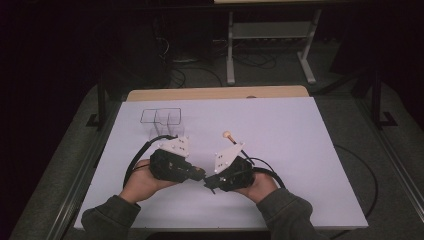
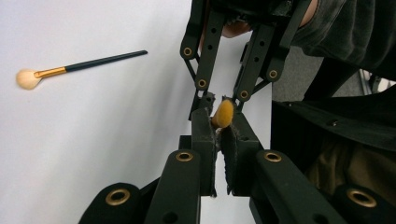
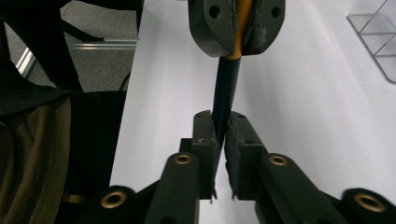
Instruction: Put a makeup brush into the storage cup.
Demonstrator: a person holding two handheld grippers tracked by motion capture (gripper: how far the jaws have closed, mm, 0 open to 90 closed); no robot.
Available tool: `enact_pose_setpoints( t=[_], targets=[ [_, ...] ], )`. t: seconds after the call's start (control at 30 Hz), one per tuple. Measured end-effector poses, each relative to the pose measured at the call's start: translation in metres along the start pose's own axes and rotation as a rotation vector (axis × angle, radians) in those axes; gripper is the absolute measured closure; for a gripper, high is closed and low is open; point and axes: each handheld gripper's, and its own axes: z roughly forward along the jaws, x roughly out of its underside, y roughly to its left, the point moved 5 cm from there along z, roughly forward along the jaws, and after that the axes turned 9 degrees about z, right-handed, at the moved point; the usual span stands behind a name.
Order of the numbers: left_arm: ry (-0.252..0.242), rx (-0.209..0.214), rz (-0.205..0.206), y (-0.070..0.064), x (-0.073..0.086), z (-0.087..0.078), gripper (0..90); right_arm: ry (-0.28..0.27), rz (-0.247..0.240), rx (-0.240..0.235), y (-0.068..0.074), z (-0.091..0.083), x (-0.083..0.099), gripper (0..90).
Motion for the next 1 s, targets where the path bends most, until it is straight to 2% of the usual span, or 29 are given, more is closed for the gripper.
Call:
enact_pose_setpoints(
  t=[0.17, 0.23, 0.37, 0.43, 0.47, 0.57, 1.0],
  targets=[
    [-0.001, -0.001, 0.004, -0.0003, -0.0003, -0.0011, 83.9, 0.001, -0.018, 0.013, 0.0024, -0.0004, -0.0024, 77.9],
    [-0.007, 0.001, 0.007, -0.0003, -0.0007, -0.0014, 83.9, -0.003, -0.017, 0.013, 0.0032, -0.0014, -0.0035, 80.9],
    [-0.009, -0.008, 0.008, -0.0014, -0.0002, -0.0012, 83.5, -0.009, 0.006, -0.001, 0.0019, -0.0008, -0.0026, 82.6],
    [-0.029, 0.001, -0.003, -0.0015, 0.0000, -0.0017, 81.6, -0.017, 0.014, -0.004, 0.0019, -0.0006, -0.0027, 82.7],
    [-0.036, 0.003, -0.010, -0.0016, 0.0000, -0.0019, 77.5, -0.032, 0.018, -0.006, 0.0017, -0.0006, -0.0035, 82.8],
    [-0.033, -0.007, -0.015, -0.0015, 0.0008, -0.0013, 75.0, -0.041, 0.024, -0.005, 0.0020, -0.0007, -0.0044, 82.8],
    [-0.065, -0.038, -0.009, 0.0003, -0.0013, -0.0038, 82.9, -0.089, 0.043, -0.018, 0.0012, 0.0027, -0.0073, 82.8]
  ],
)
